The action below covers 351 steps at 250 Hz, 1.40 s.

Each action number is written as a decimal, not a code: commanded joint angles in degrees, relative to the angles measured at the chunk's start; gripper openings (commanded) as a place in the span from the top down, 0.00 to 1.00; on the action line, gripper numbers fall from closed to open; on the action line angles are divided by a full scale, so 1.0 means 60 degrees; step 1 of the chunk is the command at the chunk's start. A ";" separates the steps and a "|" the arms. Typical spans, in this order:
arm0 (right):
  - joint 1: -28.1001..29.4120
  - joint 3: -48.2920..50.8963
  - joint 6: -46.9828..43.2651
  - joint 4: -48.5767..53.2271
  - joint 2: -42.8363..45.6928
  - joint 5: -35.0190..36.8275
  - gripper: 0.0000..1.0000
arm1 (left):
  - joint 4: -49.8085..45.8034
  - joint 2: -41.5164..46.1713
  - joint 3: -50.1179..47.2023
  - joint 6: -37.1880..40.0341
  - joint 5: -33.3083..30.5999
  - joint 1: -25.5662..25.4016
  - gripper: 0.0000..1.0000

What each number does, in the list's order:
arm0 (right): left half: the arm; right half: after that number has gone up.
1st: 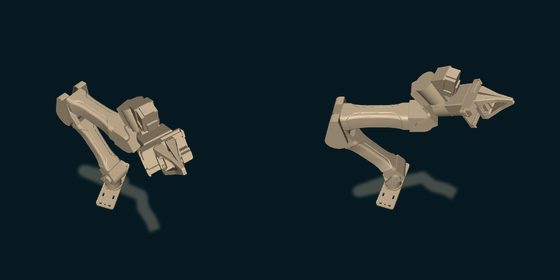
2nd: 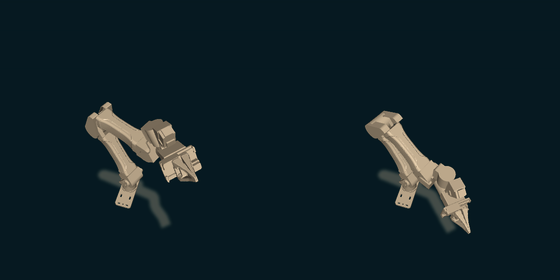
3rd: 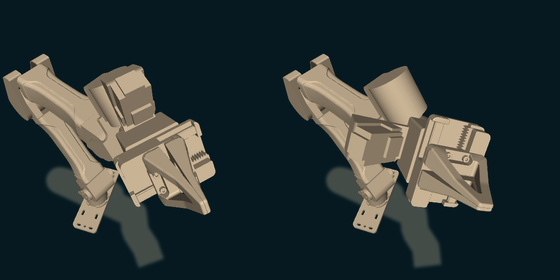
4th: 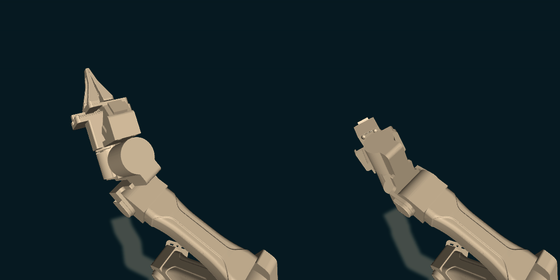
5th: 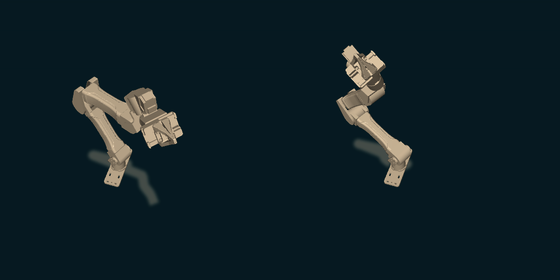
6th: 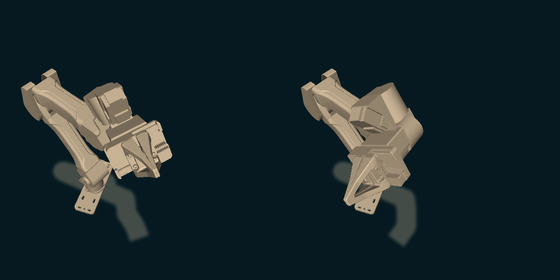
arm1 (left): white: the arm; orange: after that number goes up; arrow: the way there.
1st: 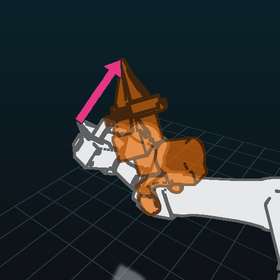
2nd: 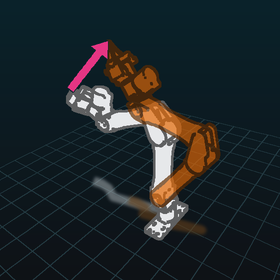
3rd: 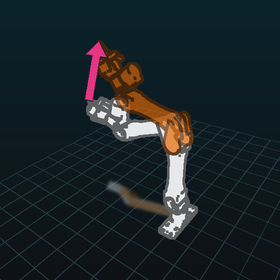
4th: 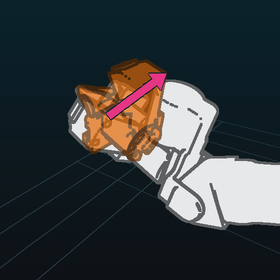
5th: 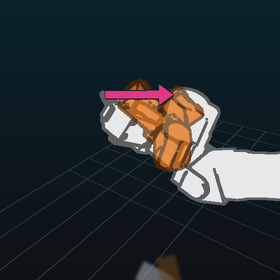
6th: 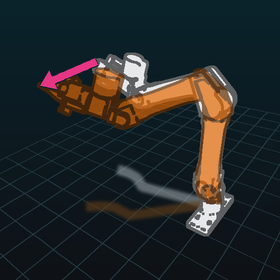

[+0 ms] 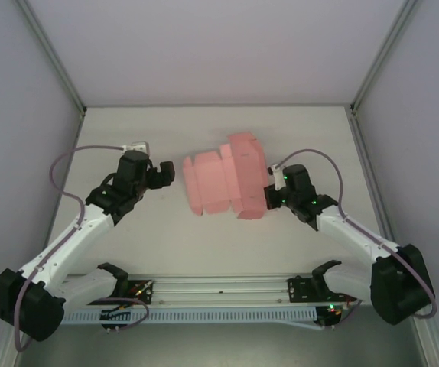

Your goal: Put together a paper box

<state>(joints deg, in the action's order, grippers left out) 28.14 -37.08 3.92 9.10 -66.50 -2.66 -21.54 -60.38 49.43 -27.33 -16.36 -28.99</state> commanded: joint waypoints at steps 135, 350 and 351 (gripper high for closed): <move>0.2753 -0.0475 -0.8486 -0.3349 -0.2178 0.5346 0.97 | 0.0606 -0.0420 0.0257 0.0300 0.1561 -0.0013 0.00; 0.3499 0.0857 -1.1230 -0.8685 -0.3772 0.6046 0.96 | 0.1418 -0.3754 0.1066 0.0546 0.2883 -0.0068 0.00; 0.3499 0.0867 -1.1223 -0.8690 -0.3779 0.6049 0.96 | 0.1420 -0.3759 0.1057 0.0551 0.2886 -0.0064 0.00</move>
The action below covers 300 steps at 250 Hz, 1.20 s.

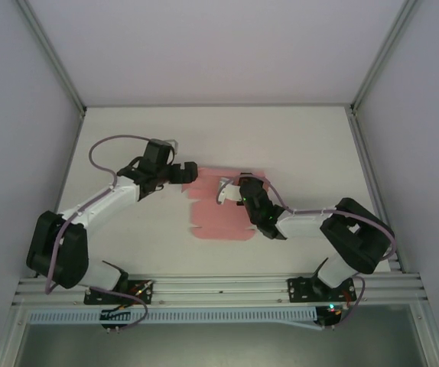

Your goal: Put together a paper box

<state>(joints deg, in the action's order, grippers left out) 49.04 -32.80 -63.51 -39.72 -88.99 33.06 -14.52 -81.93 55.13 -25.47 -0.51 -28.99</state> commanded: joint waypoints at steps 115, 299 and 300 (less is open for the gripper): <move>0.0020 0.0195 0.0500 -0.0145 0.0436 -0.0133 0.96 | 0.0621 -0.1055 0.0373 0.0541 0.0288 -0.0818 0.00; -0.0505 0.0515 0.1744 0.0616 0.2014 -0.1115 0.96 | 0.2299 0.0865 -0.1015 0.0086 0.0484 -0.0763 0.00; -0.0516 0.0515 0.1748 0.0616 0.2007 -0.1122 0.96 | 0.2294 0.0895 -0.1037 0.0100 0.0497 -0.0748 0.00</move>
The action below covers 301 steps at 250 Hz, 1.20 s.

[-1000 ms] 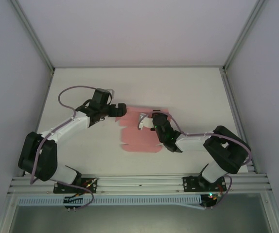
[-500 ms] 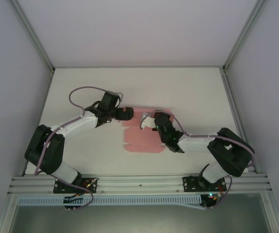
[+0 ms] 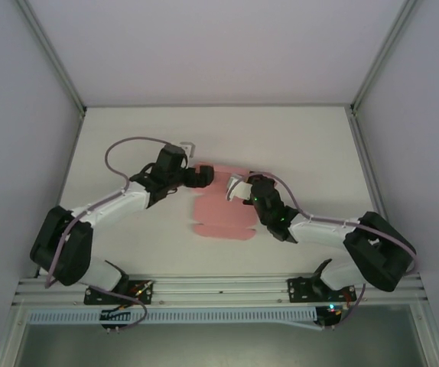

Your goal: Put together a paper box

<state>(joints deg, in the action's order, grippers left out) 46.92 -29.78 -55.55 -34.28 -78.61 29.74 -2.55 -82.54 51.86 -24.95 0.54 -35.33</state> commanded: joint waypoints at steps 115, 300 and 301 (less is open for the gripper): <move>-0.0891 -0.0219 0.1680 0.0637 0.0580 -0.1501 0.98 | -0.0048 0.2198 -0.2373 -0.0908 0.0651 0.2679 0.00; -0.1288 -0.0520 0.2898 0.1416 0.0723 -0.2466 0.98 | 0.3854 -0.0360 -0.2579 0.0151 0.4374 0.1577 0.00; -0.1294 -0.0525 0.2907 0.1419 0.0723 -0.2473 0.98 | 0.3861 -0.0362 -0.2579 0.0148 0.4369 0.1572 0.00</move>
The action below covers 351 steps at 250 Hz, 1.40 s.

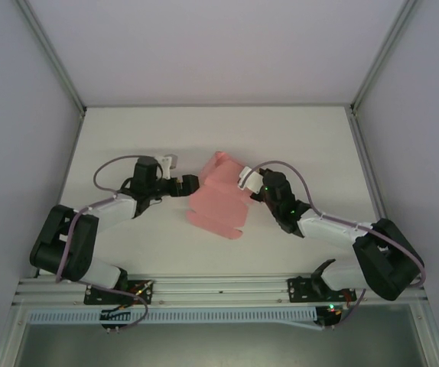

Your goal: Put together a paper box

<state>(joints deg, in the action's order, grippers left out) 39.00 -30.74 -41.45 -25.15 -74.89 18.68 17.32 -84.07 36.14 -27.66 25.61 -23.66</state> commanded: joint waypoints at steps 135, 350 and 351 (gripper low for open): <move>-0.0036 -0.0401 0.0372 0.0333 0.0200 -0.0721 0.98 | -0.0241 0.0864 0.0119 0.0575 -0.1834 -0.0651 0.00; 0.1537 -0.0935 -0.6153 -0.3951 -0.3462 0.2774 1.00 | -0.2419 0.2662 -0.0181 0.1056 -0.4257 0.0687 0.00; 0.1546 -0.0916 -0.6199 -0.4033 -0.3495 0.2782 1.00 | -0.2404 0.2632 -0.0180 0.1053 -0.4255 0.0689 0.00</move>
<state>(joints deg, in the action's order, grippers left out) 46.96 -37.01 -67.61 -36.38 -91.94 31.27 0.95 -64.58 34.44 -22.09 0.45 -20.67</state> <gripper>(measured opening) 0.048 0.997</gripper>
